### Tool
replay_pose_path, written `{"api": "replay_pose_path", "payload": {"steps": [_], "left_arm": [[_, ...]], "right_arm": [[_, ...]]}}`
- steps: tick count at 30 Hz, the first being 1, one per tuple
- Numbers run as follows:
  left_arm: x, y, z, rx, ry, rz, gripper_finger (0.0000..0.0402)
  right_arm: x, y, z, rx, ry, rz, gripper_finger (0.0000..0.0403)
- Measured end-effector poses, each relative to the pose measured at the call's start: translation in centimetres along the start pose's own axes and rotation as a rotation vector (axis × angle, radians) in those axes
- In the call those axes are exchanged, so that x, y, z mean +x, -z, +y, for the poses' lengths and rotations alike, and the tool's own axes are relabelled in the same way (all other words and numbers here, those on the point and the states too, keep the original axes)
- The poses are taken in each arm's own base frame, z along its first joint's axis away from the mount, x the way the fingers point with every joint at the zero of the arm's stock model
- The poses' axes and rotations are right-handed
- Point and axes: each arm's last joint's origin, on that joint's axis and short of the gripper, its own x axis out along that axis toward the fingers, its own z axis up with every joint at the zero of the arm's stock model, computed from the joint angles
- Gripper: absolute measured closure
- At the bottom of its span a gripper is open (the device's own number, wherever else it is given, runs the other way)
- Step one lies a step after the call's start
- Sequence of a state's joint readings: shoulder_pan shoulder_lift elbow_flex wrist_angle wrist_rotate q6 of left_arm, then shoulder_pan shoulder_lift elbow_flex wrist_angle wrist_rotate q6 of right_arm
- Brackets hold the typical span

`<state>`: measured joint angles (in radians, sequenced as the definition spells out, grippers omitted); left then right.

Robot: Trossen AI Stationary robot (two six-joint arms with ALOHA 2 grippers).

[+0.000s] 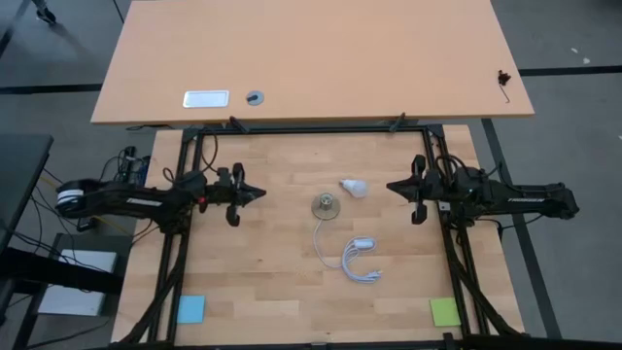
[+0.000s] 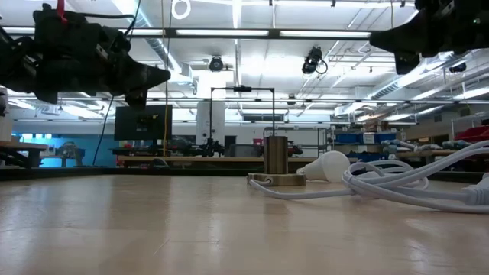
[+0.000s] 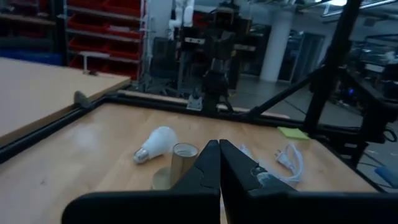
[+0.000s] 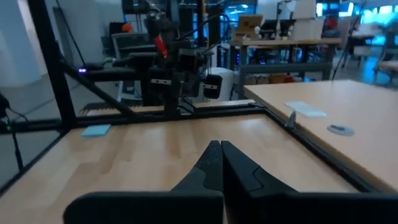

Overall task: Screw lightbulb
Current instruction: Return to Home Position

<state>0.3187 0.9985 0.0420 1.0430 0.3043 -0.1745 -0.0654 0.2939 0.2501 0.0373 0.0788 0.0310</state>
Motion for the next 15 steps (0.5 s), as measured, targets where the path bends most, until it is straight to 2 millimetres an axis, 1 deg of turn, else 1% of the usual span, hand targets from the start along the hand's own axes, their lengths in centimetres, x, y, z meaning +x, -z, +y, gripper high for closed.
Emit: {"api": "replay_pose_path", "payload": {"steps": [3, 10, 12, 15], "left_arm": [[0.2, -0.4, 0.1, -0.007, -0.032, 0.029, 0.0402], [1.5, -2.4, 0.2, 0.030, -0.080, 0.139, 0.0402], [1.5, -2.6, 0.0, 0.043, -0.103, 0.163, 0.0402], [1.3, -2.9, -0.5, 0.054, -0.105, 0.141, 0.0402]], "right_arm": [[0.0, -0.1, 0.0, 0.037, 0.003, -0.006, 0.0398], [0.0, -0.5, 0.0, 0.019, 0.006, -0.048, 0.0387], [0.0, -0.4, -0.1, -0.007, 0.031, -0.045, 0.0392], [0.0, -0.4, -0.2, -0.049, 0.058, -0.038, 0.0398]]}}
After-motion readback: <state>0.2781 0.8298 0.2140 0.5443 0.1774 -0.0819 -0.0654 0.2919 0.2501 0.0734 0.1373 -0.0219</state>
